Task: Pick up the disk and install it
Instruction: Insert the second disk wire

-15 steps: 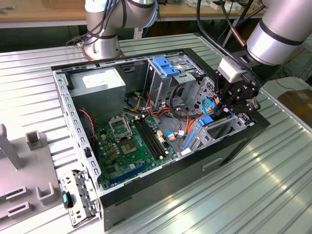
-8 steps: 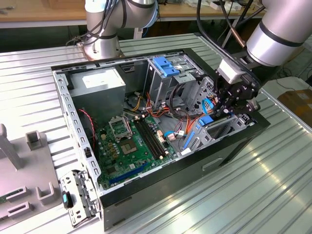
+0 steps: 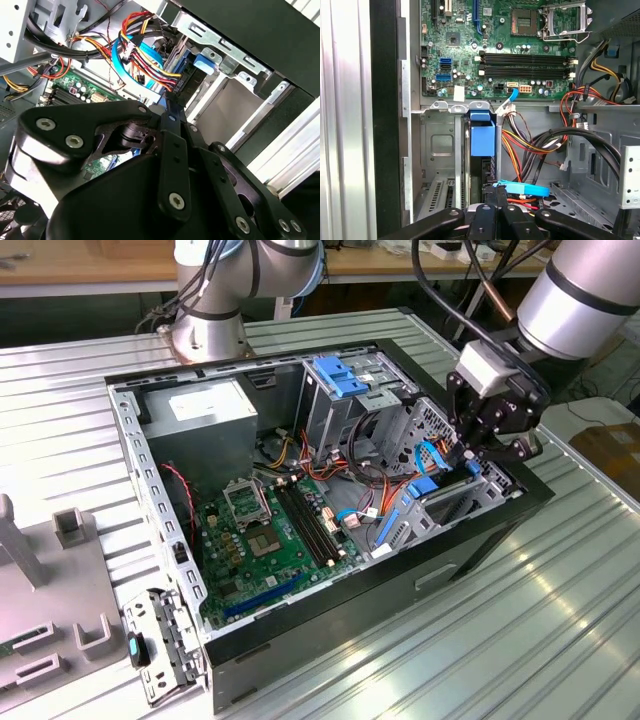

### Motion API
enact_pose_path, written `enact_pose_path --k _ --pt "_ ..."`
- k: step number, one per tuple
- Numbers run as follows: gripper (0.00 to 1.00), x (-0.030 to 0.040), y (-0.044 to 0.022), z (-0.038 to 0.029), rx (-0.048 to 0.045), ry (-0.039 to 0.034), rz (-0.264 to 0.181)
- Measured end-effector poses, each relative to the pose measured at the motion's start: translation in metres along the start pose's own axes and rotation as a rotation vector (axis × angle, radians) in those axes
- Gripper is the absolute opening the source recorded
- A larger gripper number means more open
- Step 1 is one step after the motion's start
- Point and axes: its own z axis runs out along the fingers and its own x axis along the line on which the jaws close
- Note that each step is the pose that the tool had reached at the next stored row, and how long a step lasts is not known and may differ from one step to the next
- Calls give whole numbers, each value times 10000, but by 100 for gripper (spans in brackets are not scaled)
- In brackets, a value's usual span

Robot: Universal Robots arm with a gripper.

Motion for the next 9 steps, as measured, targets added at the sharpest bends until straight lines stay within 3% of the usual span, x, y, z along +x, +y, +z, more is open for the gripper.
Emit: enact_pose_path --k 9 --pt "11 -1 -1 -11 0 1 0"
